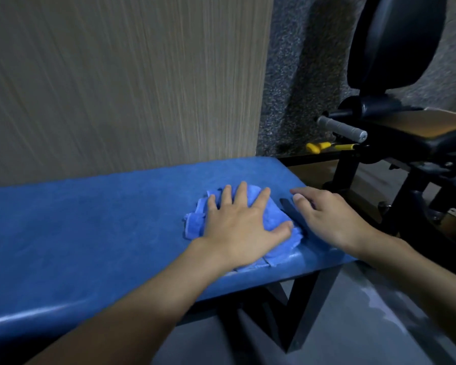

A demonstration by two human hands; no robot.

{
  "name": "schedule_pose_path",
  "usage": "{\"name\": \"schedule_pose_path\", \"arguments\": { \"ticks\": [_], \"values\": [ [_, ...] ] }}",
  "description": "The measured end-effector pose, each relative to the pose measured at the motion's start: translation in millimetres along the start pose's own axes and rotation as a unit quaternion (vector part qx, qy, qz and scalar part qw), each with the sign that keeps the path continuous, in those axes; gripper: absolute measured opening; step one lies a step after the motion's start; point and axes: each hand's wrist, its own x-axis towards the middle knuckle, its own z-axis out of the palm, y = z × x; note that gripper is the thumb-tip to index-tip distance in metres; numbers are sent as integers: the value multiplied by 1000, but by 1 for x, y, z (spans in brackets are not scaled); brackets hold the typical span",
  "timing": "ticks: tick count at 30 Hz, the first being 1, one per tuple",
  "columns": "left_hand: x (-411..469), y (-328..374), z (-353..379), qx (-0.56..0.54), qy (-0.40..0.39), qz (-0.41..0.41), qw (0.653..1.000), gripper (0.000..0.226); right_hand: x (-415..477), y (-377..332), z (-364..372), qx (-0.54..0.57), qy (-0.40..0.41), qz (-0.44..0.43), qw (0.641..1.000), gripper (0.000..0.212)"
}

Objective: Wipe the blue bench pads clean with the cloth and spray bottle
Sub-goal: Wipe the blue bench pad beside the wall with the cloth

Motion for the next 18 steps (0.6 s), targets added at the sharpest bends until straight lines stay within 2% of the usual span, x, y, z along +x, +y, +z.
{"name": "schedule_pose_path", "arguments": {
  "ticks": [6, 10, 13, 16, 18],
  "values": [
    [55, -36, -5, 3, -1, -17, 1000, 84, 26, -6, 16, -21, -35, -39, 998, 48],
    [105, -70, -4, -11, 7, -38, 999, 95, 27, 2, 34, -165, -75, -68, 981, 66],
    [141, -89, -6, -17, 11, -63, 998, 91, 26, 1, 35, -176, -61, -73, 980, 86],
    [161, -98, -4, -19, 28, -72, 997, 76, 25, -1, 36, -185, -44, -79, 979, 90],
    [159, -98, -3, -19, 16, -67, 997, 80, 24, -2, 36, -195, -41, -79, 977, 90]
  ]
}}
